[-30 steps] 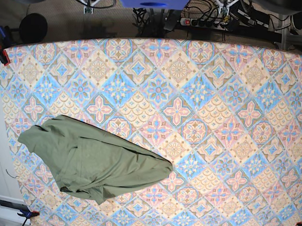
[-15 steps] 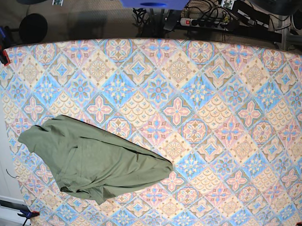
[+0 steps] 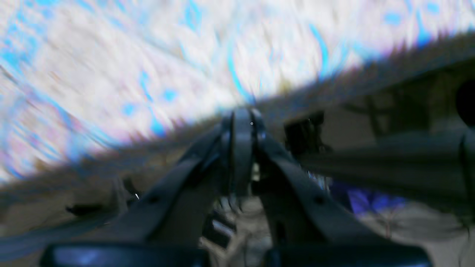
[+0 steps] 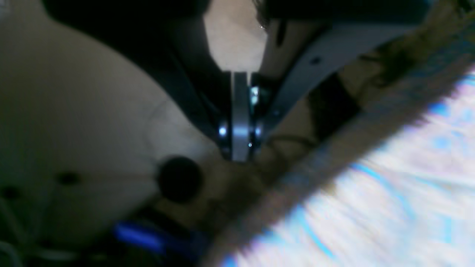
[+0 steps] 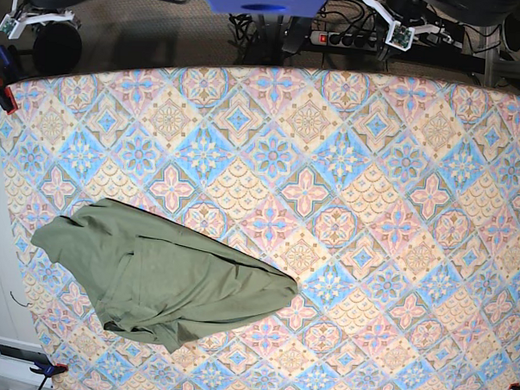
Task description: Layout the t-shirt on the table in an organized manner, then fold the t-shirt properly
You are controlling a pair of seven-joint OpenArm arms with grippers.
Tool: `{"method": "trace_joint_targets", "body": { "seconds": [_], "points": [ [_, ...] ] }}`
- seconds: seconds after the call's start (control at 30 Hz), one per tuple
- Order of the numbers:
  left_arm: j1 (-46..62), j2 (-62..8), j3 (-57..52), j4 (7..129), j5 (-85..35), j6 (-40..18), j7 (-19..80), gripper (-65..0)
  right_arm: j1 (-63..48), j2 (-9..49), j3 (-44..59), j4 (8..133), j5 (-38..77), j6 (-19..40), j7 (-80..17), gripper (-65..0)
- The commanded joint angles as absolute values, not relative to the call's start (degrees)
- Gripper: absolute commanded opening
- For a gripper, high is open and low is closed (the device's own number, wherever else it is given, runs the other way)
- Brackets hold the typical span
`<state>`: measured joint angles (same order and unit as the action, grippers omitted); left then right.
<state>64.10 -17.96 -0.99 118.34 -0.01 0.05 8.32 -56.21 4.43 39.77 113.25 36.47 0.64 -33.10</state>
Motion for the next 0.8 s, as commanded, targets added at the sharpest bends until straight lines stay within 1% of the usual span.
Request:
{"method": "trace_joint_targets", "body": {
  "seconds": [0.0,0.1,0.23,0.3,0.37,0.53,0.57,0.63,0.73,0.77],
  "points": [
    [63.08,-17.98,-0.92,119.6,-0.04,0.22,7.78,-64.9,-55.96,6.2,41.71,113.71,37.49,-0.04,-33.89,-65.0],
    [58.95,-17.89,-1.19,119.6,-0.04,0.22,10.07,-64.9,-53.67,9.45,42.77,113.71,43.03,-0.04,-37.93,-65.0],
    [52.35,-17.8,-0.92,119.69,-0.04,0.22,13.85,-64.8,-50.86,14.37,42.59,113.71,51.3,-0.04,-38.9,-65.0],
    [49.54,-17.36,-0.92,119.69,-0.04,0.22,15.6,-64.8,-49.36,16.04,42.33,113.71,52.18,-0.04,-38.9,-65.0],
    [45.67,-15.87,-0.92,119.69,-0.04,0.22,19.38,-64.2,-46.64,16.84,42.24,113.71,52.18,-0.04,-40.31,-65.0],
    [34.07,-13.76,0.48,119.69,-0.04,0.22,27.91,-57.9,-36.18,18.24,42.24,113.71,52.18,0.13,-50.59,-65.0],
    [31.34,-13.76,1.63,119.69,-0.04,0.22,29.49,-56.8,-34.33,18.24,42.24,113.63,52.18,1.27,-52.18,-65.0],
    [25.1,-13.67,5.14,119.52,-0.04,0.22,33.45,-55.2,-30.99,18.24,41.71,113.45,52.18,6.73,-54.11,-65.0],
    [16.31,-12.7,10.86,119.25,0.57,0.22,39.52,-53.7,-27.21,18.15,39.08,113.45,52.0,14.37,-54.37,-65.0],
    [13.67,-11.82,12.0,118.46,0.75,0.22,41.36,-53.3,-26.15,18.07,38.02,113.45,51.12,15.87,-54.46,-65.0]
  ]
}}
